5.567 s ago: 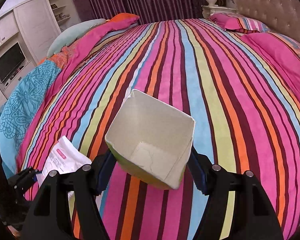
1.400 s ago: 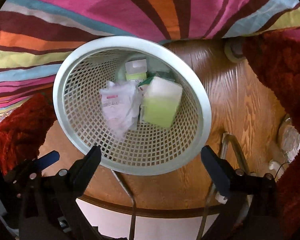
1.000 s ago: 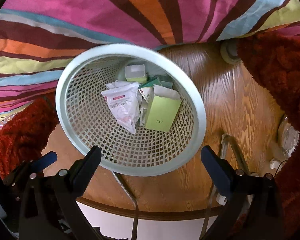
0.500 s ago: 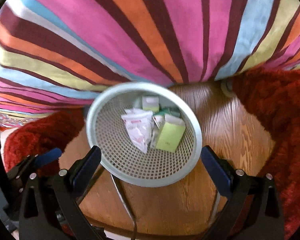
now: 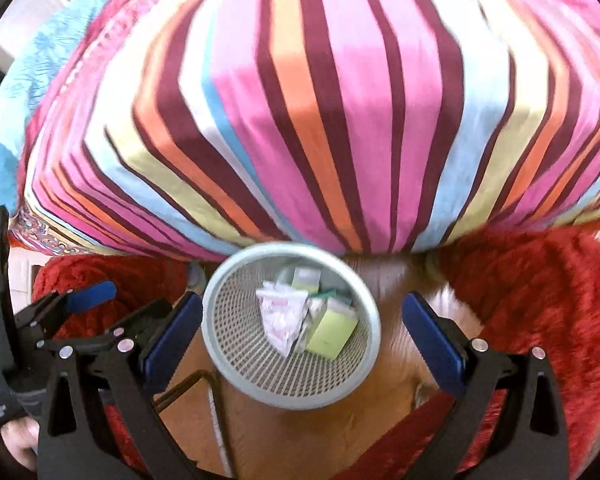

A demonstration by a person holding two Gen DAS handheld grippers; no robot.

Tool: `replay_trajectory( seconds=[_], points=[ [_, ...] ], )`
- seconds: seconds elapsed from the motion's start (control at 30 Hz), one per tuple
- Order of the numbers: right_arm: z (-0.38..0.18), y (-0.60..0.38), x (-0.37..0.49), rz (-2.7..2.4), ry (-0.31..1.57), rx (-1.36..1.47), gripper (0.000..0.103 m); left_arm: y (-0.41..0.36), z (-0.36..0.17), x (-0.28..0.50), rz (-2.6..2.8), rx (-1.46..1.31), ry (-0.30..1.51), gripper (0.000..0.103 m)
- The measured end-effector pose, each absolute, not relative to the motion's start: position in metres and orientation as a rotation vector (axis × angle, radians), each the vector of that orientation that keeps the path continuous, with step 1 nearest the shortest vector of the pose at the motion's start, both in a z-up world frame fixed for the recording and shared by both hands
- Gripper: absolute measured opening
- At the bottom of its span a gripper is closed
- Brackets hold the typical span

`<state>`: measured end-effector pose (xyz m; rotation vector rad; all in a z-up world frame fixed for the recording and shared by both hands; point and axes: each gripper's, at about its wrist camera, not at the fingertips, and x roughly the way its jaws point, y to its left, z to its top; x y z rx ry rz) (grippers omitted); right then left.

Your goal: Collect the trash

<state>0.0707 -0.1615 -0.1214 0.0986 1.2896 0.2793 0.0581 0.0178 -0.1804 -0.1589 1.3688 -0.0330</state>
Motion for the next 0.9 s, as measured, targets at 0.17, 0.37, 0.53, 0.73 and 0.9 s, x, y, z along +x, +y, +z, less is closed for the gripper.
replay_trajectory(
  seconds=[0.17,0.37,0.53,0.73,0.9],
  points=[
    [-0.085,-0.164,0.065,0.274,1.131,0.042,0.096,0.021,-0.149,0.057,0.004,-0.135,1.252,0.088],
    [-0.058,-0.173,0.062,0.259,0.989,0.047,0.096,0.026,-0.116,0.055,0.014,-0.143,1.127,0.088],
    [-0.048,-0.174,0.062,0.249,0.926,0.03,0.096,0.026,-0.095,0.055,0.031,-0.138,1.055,0.088],
    [-0.039,-0.178,0.058,0.237,0.872,0.018,0.096,0.025,-0.076,0.056,0.042,-0.103,0.995,0.088],
    [-0.031,-0.178,0.058,0.233,0.844,0.011,0.096,0.025,-0.072,0.059,0.03,-0.116,0.984,0.088]
  ],
)
